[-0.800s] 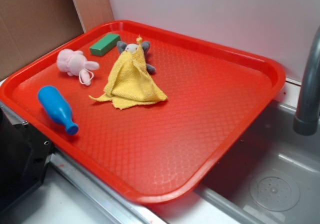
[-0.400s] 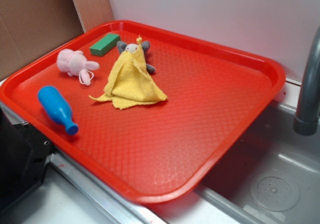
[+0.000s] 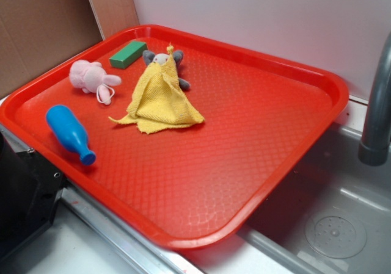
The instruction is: Grab the green block.
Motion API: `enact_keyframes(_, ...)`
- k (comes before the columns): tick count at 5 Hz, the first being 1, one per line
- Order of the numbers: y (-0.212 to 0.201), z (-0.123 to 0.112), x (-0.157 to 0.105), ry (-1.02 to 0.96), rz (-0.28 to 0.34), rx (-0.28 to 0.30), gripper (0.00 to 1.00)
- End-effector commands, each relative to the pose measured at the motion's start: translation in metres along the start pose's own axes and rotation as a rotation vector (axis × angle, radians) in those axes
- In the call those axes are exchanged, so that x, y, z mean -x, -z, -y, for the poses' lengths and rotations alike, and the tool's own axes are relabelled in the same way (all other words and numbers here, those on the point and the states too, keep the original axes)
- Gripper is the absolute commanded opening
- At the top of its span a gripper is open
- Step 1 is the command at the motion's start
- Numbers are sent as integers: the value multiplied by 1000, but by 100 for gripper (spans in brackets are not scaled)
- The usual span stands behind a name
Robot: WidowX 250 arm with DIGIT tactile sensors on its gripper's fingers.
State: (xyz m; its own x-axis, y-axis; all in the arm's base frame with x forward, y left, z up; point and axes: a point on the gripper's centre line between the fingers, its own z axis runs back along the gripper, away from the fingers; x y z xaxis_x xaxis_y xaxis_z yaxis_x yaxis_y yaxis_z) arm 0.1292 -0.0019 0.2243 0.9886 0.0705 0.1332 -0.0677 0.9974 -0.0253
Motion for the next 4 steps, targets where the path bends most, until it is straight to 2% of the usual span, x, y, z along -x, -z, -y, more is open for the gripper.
enact_keyframes(1,39,-48,-37,-118,51,-52,100)
enact_keyframes(2,66,-76,-55,-162,41,-48,100)
enact_keyframes(4,106,-106,-79,-227,41,-105,100)
